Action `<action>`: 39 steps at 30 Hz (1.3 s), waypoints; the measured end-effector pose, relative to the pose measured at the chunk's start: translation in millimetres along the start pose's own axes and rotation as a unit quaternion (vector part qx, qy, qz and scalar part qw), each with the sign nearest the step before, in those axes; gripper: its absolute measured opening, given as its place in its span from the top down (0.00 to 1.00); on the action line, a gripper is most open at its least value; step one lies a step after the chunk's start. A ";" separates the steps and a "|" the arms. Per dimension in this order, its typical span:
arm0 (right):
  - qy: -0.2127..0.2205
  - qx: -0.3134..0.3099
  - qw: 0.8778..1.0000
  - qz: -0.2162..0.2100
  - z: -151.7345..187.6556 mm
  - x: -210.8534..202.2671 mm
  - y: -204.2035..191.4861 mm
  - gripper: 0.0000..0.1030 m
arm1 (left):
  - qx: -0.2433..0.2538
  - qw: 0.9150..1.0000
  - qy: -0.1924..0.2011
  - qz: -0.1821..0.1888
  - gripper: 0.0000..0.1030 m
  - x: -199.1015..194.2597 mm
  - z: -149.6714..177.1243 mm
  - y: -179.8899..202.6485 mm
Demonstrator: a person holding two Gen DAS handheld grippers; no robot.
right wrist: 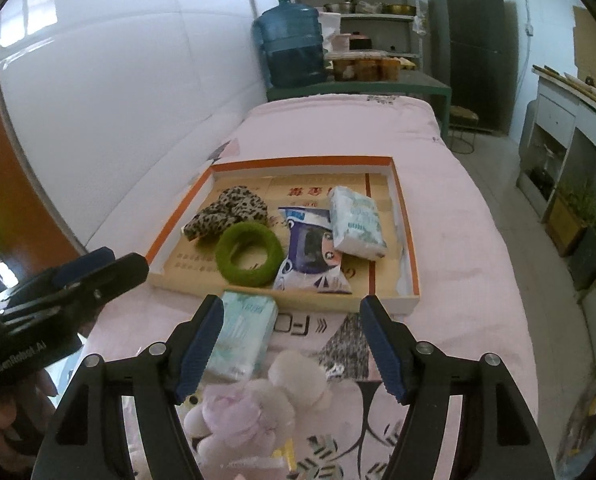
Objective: Organize soft objects
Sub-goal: 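Move both tools back to the pile toward the teddy bear and pink sponge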
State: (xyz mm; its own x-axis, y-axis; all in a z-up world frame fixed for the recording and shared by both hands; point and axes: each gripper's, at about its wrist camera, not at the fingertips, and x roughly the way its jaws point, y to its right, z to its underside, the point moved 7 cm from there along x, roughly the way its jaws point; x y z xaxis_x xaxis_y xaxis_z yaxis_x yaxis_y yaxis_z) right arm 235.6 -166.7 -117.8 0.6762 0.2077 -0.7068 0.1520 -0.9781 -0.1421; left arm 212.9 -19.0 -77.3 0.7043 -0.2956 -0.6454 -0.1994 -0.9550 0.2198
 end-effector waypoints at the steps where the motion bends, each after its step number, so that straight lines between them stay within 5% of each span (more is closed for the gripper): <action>1: 0.001 0.001 1.000 -0.001 1.8 -2.4 -1.3 0.30 | -0.001 1.000 0.001 -0.003 0.36 -3.5 1.4 -0.5; 39: -0.006 -0.008 1.000 -0.005 74.7 -61.6 -30.9 0.30 | 0.018 0.999 0.041 -0.004 0.36 -85.4 61.0 14.5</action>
State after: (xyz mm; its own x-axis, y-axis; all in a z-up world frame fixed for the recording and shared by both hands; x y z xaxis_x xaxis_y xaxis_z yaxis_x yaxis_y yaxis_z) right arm 135.4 -150.2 -121.6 0.6661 0.2182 -0.7132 0.1706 -0.9755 -0.1391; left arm 108.3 -9.3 -63.6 0.7598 -0.2855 -0.5842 -0.2161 -0.9582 0.1873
